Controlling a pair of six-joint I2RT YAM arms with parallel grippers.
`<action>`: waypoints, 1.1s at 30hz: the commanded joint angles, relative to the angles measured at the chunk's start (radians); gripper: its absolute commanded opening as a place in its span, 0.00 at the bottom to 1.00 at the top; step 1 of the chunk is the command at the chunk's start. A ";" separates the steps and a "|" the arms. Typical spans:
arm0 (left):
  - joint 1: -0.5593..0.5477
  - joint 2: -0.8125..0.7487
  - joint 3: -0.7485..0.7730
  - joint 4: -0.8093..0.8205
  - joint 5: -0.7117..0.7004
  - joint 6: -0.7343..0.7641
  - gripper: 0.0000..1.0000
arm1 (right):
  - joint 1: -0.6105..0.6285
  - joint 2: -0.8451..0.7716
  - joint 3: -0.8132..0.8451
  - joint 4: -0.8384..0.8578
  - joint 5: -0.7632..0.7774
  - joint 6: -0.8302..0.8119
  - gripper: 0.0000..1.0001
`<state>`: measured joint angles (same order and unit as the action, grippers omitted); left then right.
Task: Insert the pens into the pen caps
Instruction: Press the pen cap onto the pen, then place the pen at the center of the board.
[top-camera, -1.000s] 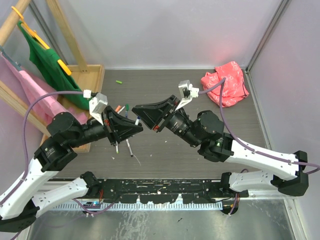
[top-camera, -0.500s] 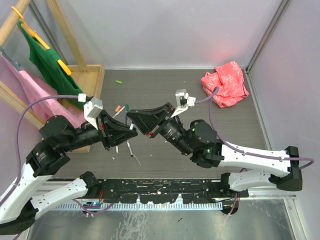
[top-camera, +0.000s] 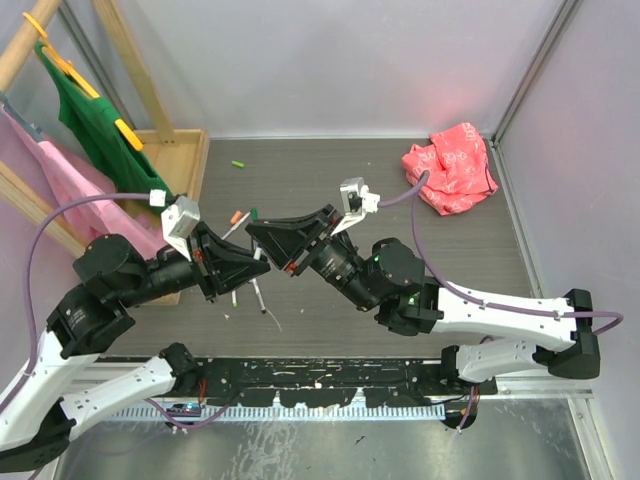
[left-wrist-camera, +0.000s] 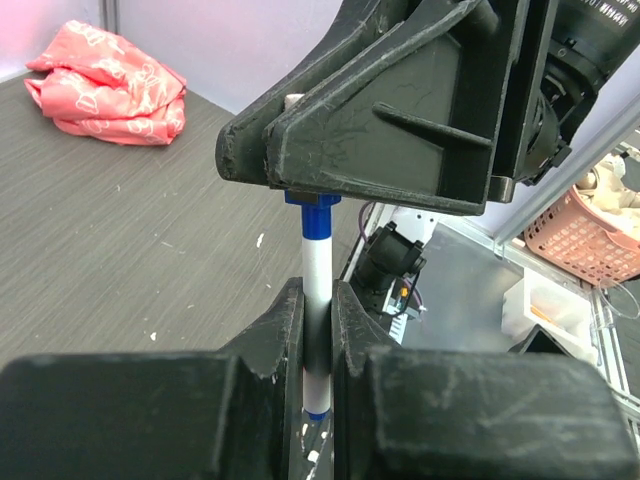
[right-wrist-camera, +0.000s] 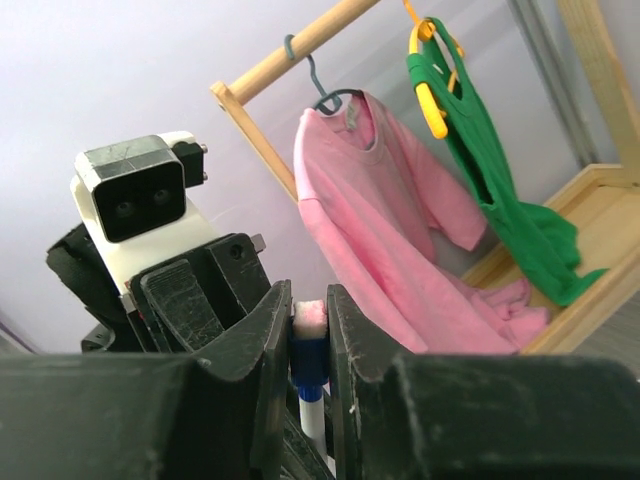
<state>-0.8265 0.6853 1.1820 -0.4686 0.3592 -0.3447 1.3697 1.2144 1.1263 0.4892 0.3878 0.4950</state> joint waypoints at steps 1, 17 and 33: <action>0.012 0.042 0.065 0.369 -0.053 0.029 0.00 | 0.086 0.040 0.054 -0.457 -0.096 -0.112 0.00; 0.013 0.070 0.059 0.378 0.039 0.006 0.00 | 0.078 -0.091 0.134 -0.400 -0.042 -0.234 0.39; 0.013 -0.020 -0.047 0.431 0.162 -0.004 0.00 | 0.078 -0.354 -0.113 -0.388 0.059 -0.299 0.42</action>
<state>-0.8177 0.6891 1.1458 -0.1482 0.4442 -0.3359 1.4441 0.9230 1.0393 0.1513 0.3828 0.2283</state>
